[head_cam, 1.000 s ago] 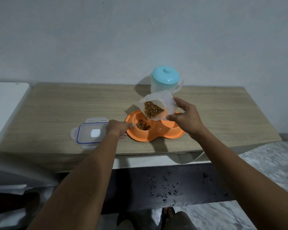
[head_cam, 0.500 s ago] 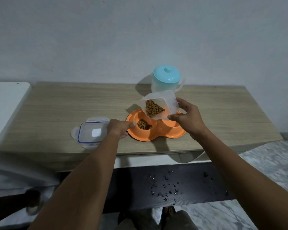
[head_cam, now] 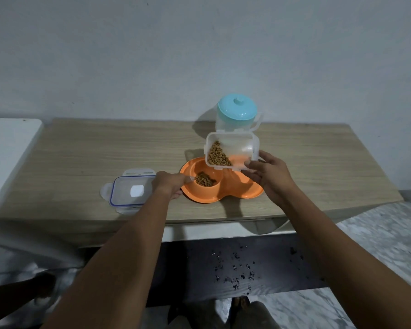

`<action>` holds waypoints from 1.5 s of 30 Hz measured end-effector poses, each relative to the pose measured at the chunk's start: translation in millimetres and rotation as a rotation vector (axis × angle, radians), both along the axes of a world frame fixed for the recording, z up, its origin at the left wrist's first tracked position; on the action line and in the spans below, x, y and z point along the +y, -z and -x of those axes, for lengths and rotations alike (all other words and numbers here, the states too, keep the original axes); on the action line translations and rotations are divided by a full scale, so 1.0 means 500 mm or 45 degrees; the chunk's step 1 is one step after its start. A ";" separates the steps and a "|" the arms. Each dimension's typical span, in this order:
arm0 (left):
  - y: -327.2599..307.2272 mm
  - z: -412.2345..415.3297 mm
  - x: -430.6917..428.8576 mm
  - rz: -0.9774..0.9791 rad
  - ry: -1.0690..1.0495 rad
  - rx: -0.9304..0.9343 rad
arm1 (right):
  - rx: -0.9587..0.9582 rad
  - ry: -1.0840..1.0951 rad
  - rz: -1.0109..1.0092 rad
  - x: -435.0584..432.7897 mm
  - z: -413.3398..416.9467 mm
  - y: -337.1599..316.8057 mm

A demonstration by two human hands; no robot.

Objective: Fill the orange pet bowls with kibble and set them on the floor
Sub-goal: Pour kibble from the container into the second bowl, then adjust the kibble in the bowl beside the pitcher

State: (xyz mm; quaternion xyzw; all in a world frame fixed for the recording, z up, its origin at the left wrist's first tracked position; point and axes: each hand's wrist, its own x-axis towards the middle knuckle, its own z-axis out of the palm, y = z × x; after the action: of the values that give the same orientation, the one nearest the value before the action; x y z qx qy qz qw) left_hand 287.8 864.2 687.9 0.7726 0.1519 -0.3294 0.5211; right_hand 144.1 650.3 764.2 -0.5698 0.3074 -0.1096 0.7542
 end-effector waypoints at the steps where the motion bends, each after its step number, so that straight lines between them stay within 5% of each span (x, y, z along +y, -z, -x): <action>1: -0.002 -0.001 -0.001 0.003 0.008 0.005 | -0.008 0.020 -0.066 0.001 -0.003 0.000; 24: -0.006 -0.037 -0.009 -0.072 0.095 0.156 | 0.290 -0.140 -0.426 0.024 -0.349 0.086; 39: -0.045 -0.030 -0.017 -0.129 0.138 0.211 | 0.249 0.018 -0.125 0.029 -0.307 0.123; 45: -0.081 -0.011 -0.055 -0.318 0.181 0.160 | 0.232 0.453 0.182 -0.048 -0.224 0.068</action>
State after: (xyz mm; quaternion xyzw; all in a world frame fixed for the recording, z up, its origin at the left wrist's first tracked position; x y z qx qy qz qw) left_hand 293.4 836.8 728.3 0.8180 0.1689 -0.3915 0.3860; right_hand 256.0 626.2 730.1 -0.5663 0.4616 -0.2104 0.6496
